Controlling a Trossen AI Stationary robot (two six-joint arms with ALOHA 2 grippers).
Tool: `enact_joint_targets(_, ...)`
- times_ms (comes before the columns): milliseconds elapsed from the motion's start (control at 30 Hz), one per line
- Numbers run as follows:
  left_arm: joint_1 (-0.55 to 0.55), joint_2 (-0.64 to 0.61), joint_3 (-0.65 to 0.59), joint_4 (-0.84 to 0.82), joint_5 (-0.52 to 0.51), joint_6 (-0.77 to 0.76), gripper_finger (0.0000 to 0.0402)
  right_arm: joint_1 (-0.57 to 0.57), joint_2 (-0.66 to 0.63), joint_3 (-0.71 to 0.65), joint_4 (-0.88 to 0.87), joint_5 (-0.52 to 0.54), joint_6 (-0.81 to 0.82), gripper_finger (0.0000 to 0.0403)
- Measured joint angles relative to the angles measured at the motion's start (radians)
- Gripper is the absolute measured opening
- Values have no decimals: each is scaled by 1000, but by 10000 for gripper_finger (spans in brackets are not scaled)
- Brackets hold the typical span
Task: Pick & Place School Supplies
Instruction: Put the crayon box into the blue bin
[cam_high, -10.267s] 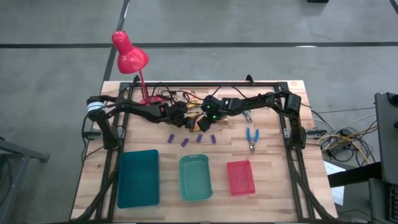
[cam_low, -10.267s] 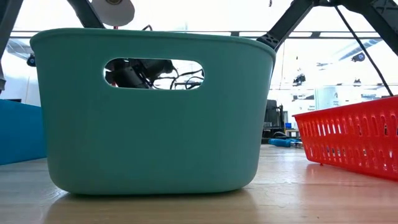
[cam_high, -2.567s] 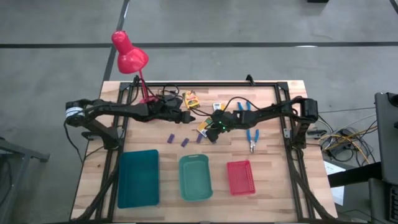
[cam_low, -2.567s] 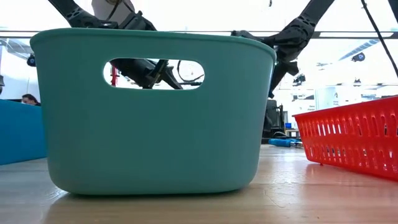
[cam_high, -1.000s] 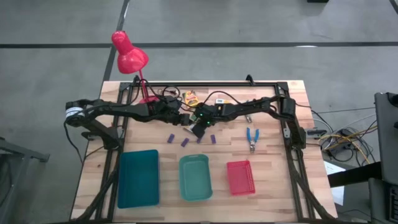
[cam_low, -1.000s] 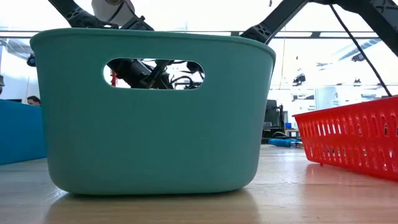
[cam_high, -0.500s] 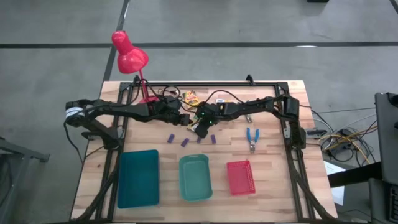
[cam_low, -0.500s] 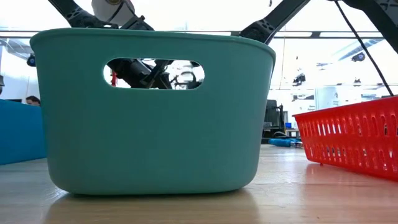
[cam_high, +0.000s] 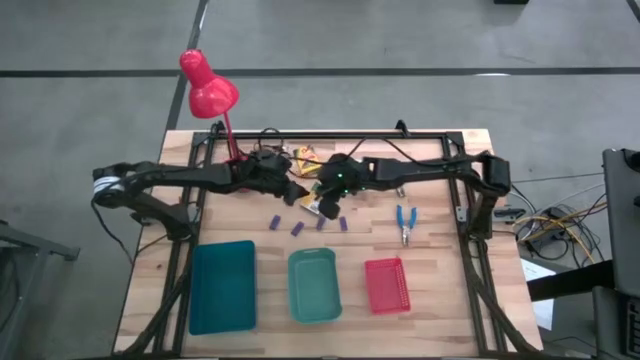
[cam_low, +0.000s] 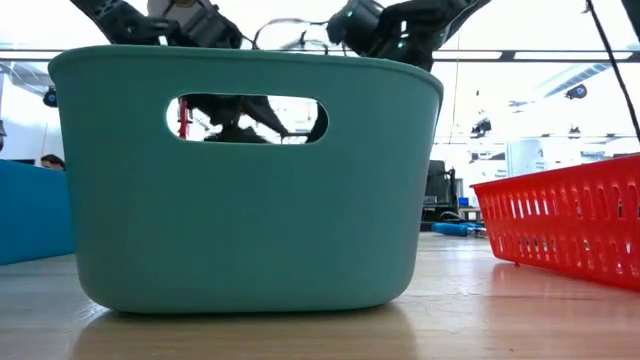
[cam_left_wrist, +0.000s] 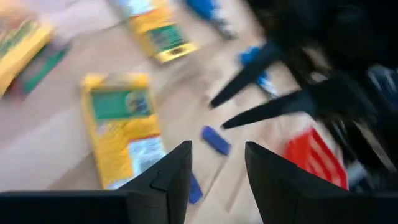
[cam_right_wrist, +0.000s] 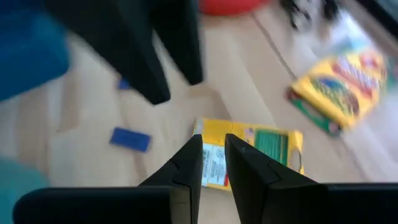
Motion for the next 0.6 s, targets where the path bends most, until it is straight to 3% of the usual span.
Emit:
enact_joint_targets(133, 5, -83, 0, -16, 81, 130, 154, 5, -35, -67, 142, -86, 5, 68)
enact_joint_targets(400, 6, -188, 0, -14, 77, 141, 154, 2, -66, -237, 324, -79, 175, 68)
enact_joint_targets(600, 6, -207, 0, -34, 54, 282, 154, 1, -113, -344, 423, -74, 271, 68)
